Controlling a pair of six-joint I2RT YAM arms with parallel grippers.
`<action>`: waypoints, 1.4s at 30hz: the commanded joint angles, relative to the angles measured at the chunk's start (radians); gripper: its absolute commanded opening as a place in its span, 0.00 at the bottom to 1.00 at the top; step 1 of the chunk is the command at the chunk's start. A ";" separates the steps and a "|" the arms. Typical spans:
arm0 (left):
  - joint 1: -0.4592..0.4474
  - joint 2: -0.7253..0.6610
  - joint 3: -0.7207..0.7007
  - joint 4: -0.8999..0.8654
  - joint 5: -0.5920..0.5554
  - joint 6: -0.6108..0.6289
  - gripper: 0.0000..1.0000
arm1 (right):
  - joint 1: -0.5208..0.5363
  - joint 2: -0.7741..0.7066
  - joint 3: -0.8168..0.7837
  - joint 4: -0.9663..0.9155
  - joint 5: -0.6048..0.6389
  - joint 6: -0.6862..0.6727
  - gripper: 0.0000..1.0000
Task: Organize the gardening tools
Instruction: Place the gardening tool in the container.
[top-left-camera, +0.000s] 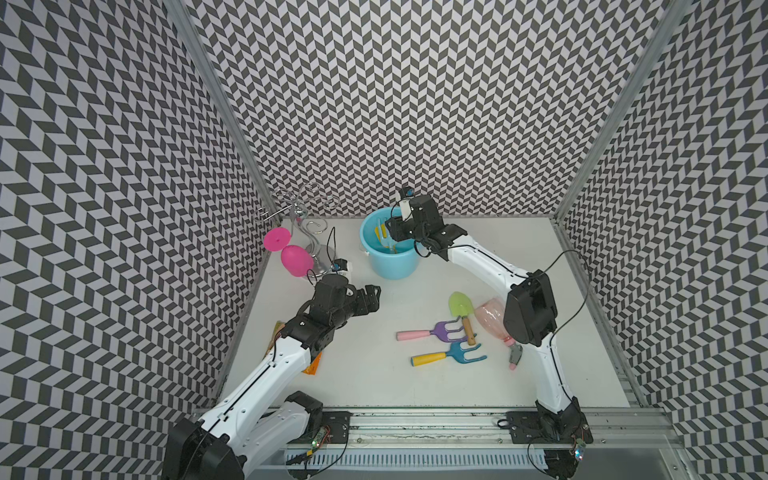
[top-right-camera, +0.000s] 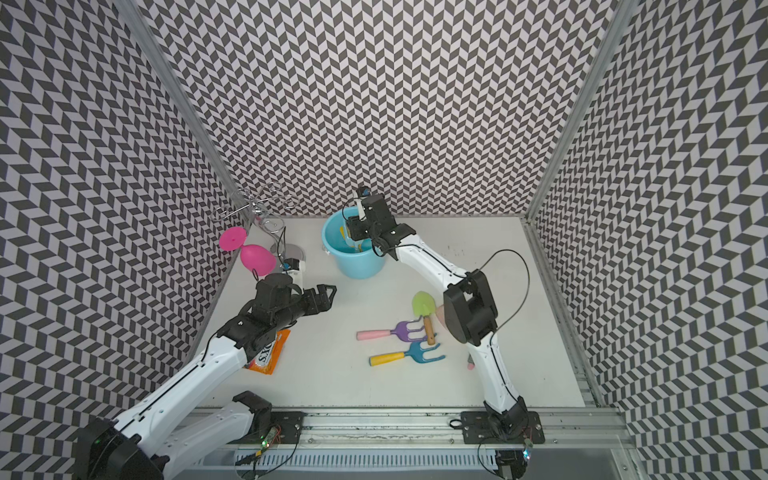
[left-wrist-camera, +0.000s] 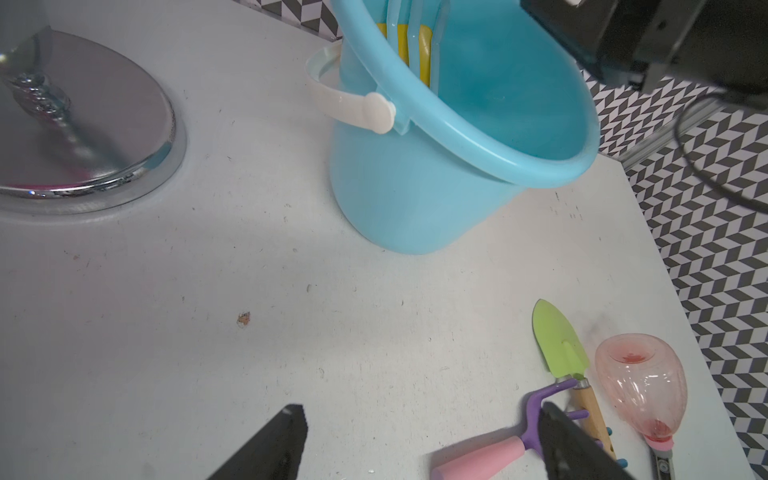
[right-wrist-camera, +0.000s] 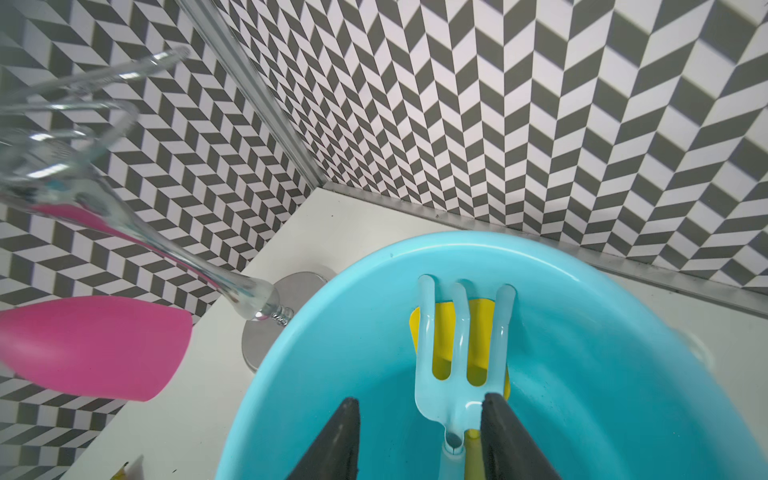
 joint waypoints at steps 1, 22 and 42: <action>-0.022 0.017 0.041 0.010 0.024 0.038 0.89 | -0.015 -0.160 -0.058 0.052 0.028 0.017 0.51; -0.421 0.473 0.296 0.045 -0.006 0.076 0.78 | -0.207 -0.994 -1.083 -0.012 0.133 0.249 0.56; -0.496 0.831 0.564 -0.040 0.153 0.113 0.64 | -0.269 -1.185 -1.324 -0.105 0.031 0.246 0.52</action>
